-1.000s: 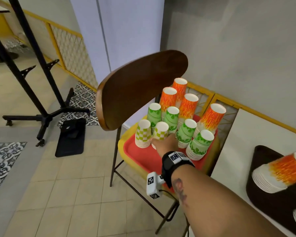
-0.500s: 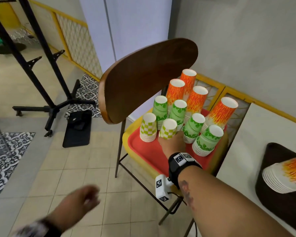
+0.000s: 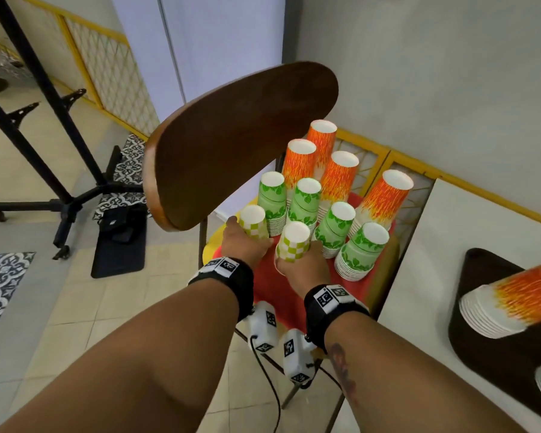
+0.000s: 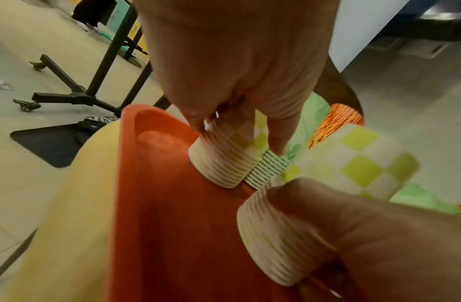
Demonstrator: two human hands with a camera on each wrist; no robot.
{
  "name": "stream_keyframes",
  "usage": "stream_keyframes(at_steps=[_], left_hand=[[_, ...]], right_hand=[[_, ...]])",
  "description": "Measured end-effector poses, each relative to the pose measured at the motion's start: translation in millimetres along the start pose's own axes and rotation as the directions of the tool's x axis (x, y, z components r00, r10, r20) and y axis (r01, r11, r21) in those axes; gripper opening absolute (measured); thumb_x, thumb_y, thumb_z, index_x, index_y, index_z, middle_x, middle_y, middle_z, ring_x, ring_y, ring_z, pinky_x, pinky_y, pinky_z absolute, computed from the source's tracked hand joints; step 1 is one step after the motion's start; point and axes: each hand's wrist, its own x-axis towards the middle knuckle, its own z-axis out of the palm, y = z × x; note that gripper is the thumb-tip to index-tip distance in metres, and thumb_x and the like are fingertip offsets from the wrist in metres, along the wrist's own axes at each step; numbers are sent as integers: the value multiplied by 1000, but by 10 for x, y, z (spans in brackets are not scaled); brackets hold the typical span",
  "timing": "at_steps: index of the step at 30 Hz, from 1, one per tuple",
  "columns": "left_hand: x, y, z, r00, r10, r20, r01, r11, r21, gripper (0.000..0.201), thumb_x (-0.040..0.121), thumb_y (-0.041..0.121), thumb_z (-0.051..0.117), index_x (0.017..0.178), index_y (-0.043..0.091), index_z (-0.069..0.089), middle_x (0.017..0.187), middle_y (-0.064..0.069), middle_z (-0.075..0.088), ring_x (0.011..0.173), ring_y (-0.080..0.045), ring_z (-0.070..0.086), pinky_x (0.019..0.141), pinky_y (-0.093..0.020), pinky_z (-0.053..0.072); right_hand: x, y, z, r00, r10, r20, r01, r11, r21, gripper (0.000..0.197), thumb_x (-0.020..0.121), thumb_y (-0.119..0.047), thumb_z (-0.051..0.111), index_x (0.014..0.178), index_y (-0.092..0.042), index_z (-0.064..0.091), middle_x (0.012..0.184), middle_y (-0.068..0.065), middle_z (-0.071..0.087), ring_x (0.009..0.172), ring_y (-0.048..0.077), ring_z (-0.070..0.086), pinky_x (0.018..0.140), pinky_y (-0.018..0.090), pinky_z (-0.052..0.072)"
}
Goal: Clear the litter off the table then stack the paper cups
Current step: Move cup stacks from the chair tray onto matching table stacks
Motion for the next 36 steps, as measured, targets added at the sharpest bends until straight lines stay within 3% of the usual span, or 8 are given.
stream_keyframes(at_steps=[6, 12, 15, 18, 23, 27, 32, 36], left_hand=[[179, -223, 144, 999, -32, 32, 27, 990, 139, 66, 47, 54, 70, 102, 18, 64, 95, -4, 72, 90, -24, 72, 80, -41, 61], [-86, -23, 88, 1000, -28, -4, 28, 982, 185, 67, 73, 39, 78, 128, 13, 48, 128, -12, 55, 116, -33, 59, 88, -35, 46], [-145, 15, 64, 1000, -14, 8, 12, 983, 184, 68, 76, 34, 77, 130, 13, 43, 132, -13, 47, 121, -32, 53, 91, -34, 42], [-178, 56, 27, 1000, 14, -4, -13, 989, 145, 66, 73, 29, 76, 127, 11, 44, 129, -12, 47, 117, -30, 54, 88, -30, 43], [-290, 143, 8, 996, 92, -7, -92, 996, 3, 69, 60, 34, 77, 118, 14, 44, 116, -8, 62, 103, -26, 64, 91, -43, 55], [-430, 311, 89, 986, 165, -31, -167, 979, -120, 59, 71, 25, 79, 114, 17, 41, 103, -4, 64, 84, -15, 63, 72, -30, 51], [-815, 770, 343, 949, 302, -91, -315, 901, -299, 52, 69, 17, 79, 109, 13, 47, 98, -9, 68, 84, -21, 65, 74, -31, 48], [-1299, 1351, 751, 917, 389, -91, -393, 839, -376, 49, 68, 13, 81, 104, 17, 48, 93, -6, 67, 82, -18, 65, 79, -33, 54]], right_hand=[[-13, 18, -16, 1000, -12, -21, 13, 1000, 28, 65, 69, -34, 80, 118, -7, 47, 110, 14, 67, 102, 35, 66, 84, 43, 54], [-22, 16, -46, 1000, -17, -18, 18, 999, 29, 68, 68, -34, 82, 118, -7, 47, 111, 14, 67, 103, 36, 65, 84, 43, 54], [-61, 16, -68, 1000, -8, -17, 8, 1000, 20, 70, 65, -36, 83, 117, -7, 47, 110, 13, 67, 103, 35, 65, 84, 41, 54], [-103, 5, -97, 1000, 3, -31, -2, 1000, 28, 67, 63, -37, 83, 114, -10, 48, 107, 10, 67, 99, 33, 65, 82, 41, 54], [-194, -7, -208, 999, -19, -41, 23, 994, 103, 64, 65, -36, 83, 114, -14, 49, 108, 4, 67, 97, 27, 66, 80, 34, 52], [-340, -87, -388, 994, -65, -86, 77, 987, 144, 69, 56, -52, 79, 111, -21, 51, 100, -2, 69, 91, 21, 68, 79, 40, 58], [-488, -108, -1057, 974, -110, -196, 140, 979, 147, 59, 67, -43, 82, 112, -19, 52, 103, -1, 67, 92, 20, 65, 74, 31, 51], [-554, -24, -1785, 931, -133, -341, 192, 970, 147, 63, 62, -52, 76, 111, -21, 54, 102, -2, 68, 93, 21, 68, 77, 38, 58]])
